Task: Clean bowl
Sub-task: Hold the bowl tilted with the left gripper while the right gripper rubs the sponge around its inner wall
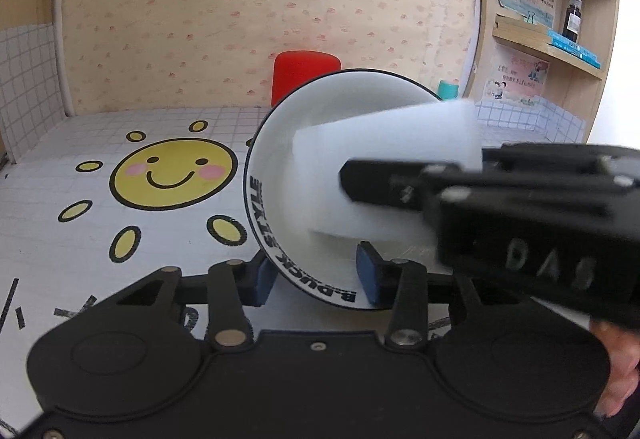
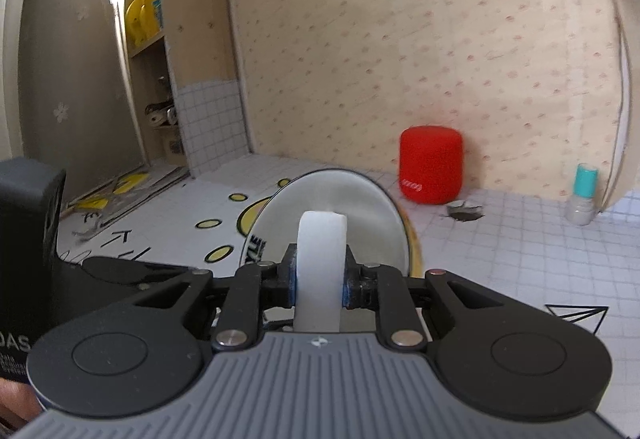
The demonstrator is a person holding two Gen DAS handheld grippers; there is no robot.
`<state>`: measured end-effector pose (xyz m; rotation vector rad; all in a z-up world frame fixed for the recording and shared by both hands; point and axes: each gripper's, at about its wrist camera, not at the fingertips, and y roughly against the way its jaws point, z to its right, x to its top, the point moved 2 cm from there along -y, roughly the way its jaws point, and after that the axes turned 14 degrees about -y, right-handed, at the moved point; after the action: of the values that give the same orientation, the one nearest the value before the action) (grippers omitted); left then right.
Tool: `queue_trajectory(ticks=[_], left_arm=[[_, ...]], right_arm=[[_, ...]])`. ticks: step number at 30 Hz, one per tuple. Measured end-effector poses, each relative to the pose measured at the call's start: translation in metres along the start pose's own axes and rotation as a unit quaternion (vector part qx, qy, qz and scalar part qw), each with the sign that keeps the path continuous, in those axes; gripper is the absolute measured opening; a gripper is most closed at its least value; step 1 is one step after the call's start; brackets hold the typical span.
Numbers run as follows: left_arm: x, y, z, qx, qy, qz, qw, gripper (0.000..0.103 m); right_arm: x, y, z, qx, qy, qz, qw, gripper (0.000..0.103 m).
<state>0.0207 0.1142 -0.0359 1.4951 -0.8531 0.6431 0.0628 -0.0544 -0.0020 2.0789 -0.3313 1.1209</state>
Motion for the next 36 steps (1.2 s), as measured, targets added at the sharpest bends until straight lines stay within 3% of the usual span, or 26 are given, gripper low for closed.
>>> queue_trajectory(ticks=[5, 15, 26, 36], left_arm=[[0.0, 0.0, -0.007, -0.01, 0.016, 0.004, 0.9998, 0.044], [0.001, -0.002, -0.018, 0.014, 0.034, -0.002, 0.9993, 0.047], [0.001, -0.001, -0.002, 0.036, 0.0, -0.012, 0.9993, 0.048], [-0.001, 0.003, -0.003, 0.027, 0.002, -0.01, 0.9996, 0.048]], right_arm=[[0.0, 0.003, 0.004, -0.003, -0.002, -0.002, 1.0, 0.021], [0.0, 0.006, 0.003, -0.006, 0.008, -0.003, 1.0, 0.021], [0.0, 0.005, -0.002, -0.002, 0.016, -0.006, 1.0, 0.021], [0.001, 0.008, -0.001, -0.005, 0.016, -0.005, 1.0, 0.021]])
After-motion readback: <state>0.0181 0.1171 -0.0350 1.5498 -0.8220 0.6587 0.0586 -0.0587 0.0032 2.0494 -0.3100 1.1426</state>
